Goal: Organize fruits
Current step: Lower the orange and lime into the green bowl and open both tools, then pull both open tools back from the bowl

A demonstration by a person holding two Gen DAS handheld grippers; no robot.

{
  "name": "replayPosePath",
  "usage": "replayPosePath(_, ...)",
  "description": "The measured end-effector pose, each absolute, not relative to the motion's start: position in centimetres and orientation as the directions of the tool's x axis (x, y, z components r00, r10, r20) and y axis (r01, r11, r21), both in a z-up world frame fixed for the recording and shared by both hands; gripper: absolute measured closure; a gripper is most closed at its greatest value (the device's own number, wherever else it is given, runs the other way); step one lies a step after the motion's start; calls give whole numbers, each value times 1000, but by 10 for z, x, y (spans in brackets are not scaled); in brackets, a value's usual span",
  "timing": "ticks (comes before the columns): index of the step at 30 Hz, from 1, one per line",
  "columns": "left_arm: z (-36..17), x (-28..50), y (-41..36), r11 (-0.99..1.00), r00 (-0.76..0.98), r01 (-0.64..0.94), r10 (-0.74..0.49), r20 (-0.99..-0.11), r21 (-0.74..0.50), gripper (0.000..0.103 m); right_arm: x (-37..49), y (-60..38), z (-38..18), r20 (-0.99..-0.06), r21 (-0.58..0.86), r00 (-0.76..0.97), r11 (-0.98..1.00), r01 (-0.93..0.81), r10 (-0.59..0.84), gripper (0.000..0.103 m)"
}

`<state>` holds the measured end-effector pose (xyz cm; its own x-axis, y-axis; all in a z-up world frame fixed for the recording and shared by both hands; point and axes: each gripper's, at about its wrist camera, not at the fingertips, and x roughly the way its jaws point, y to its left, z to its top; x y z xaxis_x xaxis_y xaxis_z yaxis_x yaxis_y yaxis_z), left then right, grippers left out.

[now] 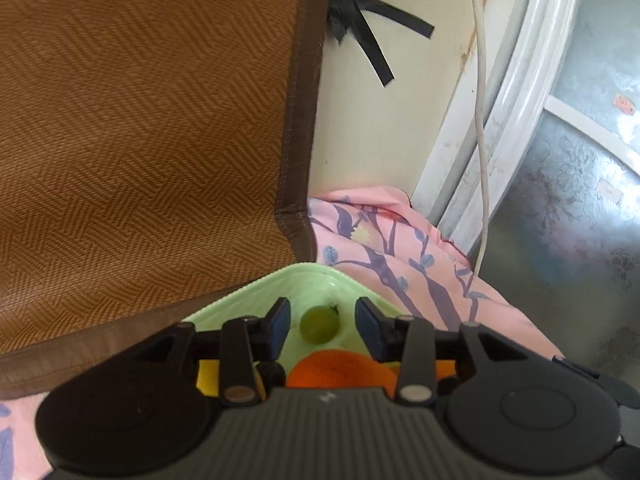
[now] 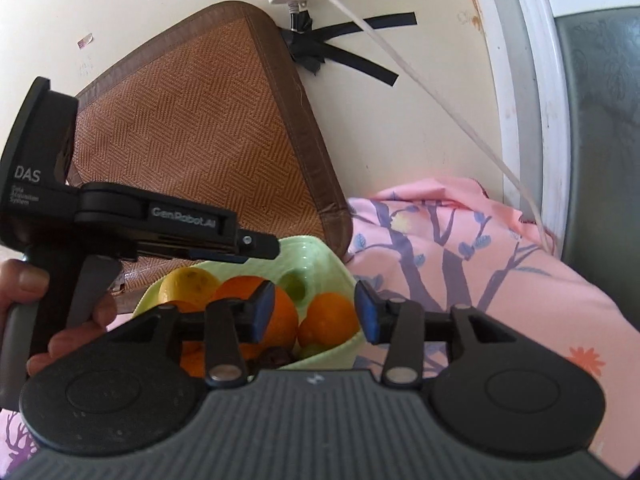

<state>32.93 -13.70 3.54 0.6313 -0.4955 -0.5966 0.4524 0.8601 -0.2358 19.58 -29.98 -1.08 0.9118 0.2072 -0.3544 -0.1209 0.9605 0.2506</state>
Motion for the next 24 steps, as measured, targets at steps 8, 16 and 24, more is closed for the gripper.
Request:
replayPosePath(8, 63, 235, -85, 900, 753, 372, -436, -492, -228, 61, 181, -326, -1, -245, 333, 963, 942, -29, 116, 55)
replayPosePath(16, 43, 139, -74, 961, 802, 259, -270, -533, -98, 50, 138, -322, 1, -275, 445, 943, 894, -50, 189, 55)
replayPosePath(24, 27, 96, -89, 974, 768, 225, -203, -607, -41, 48, 59, -282, -21, -374, 444, 889, 892, -78, 264, 55)
